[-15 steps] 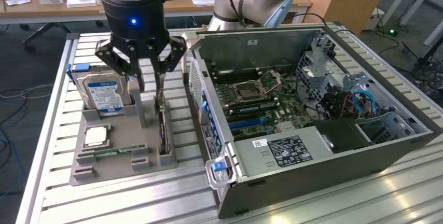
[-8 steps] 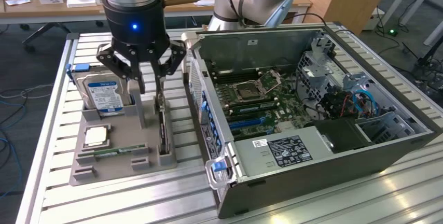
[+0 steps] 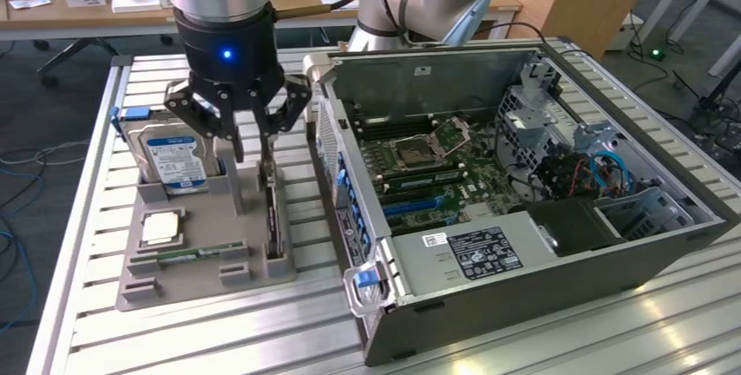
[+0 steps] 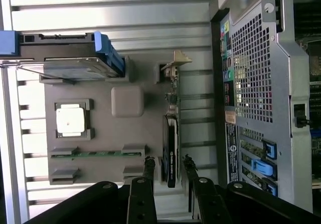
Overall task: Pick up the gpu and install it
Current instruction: 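Pick up the gpu and move the gpu toward the slot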
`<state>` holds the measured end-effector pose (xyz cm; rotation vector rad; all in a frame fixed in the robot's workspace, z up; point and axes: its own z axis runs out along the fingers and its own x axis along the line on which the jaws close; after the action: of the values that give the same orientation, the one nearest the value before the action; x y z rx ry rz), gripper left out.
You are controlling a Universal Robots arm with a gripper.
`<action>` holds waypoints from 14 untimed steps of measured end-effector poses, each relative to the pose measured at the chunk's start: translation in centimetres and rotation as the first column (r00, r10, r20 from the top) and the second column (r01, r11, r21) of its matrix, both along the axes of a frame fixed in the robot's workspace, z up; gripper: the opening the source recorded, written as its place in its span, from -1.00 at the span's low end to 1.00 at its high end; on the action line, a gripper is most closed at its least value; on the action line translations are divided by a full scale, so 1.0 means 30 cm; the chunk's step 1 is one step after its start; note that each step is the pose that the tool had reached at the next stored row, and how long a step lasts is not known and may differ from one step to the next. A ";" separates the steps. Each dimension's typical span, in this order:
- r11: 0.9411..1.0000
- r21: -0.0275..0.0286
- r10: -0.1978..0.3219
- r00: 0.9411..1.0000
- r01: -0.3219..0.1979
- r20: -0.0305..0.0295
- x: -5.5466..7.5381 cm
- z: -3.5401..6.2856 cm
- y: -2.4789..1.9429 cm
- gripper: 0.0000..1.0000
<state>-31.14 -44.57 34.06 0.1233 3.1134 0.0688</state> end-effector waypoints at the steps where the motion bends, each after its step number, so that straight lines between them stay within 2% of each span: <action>1: 1.000 0.000 0.000 1.000 0.000 0.000 0.000 -0.003 0.000 -0.29; 14: 1.000 0.000 0.000 1.000 0.000 0.000 0.002 -0.022 -0.004 -0.29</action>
<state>-31.09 -44.71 33.40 0.1234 3.1134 0.0688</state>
